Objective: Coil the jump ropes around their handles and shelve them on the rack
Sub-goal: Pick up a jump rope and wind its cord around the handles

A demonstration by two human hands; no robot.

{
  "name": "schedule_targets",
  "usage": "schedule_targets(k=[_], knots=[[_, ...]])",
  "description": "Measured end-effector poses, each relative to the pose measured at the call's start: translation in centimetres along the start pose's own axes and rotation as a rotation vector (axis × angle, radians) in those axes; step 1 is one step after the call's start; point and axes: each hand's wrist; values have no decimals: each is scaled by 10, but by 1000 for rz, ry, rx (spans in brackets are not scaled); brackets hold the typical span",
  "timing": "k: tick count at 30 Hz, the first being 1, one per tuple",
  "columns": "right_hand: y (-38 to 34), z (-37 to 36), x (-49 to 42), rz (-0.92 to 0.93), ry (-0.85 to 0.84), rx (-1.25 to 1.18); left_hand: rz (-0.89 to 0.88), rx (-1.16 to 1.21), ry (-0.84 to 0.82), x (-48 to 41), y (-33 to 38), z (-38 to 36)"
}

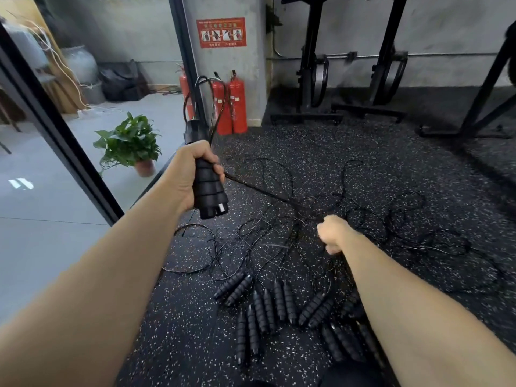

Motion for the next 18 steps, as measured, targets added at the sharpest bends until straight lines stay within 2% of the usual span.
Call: schedule_targets(k=[5, 11, 14, 18], knots=[[-32, 36, 9, 428, 203, -462, 102, -93, 57, 8, -26, 13], [-93, 97, 59, 723, 413, -301, 237, -130, 63, 32, -63, 17], [-102, 111, 82, 774, 465, -155, 255, -113, 43, 40, -68, 10], [-101, 119, 84, 786, 499, -92, 292, -120, -11, 43, -70, -4]])
Point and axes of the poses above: each hand's wrist, its own x-axis away from the middle knuckle, its own z-axis out of the back of the hand, y = z × x, and after that the axes turned 15 degrees about -y, right-handed
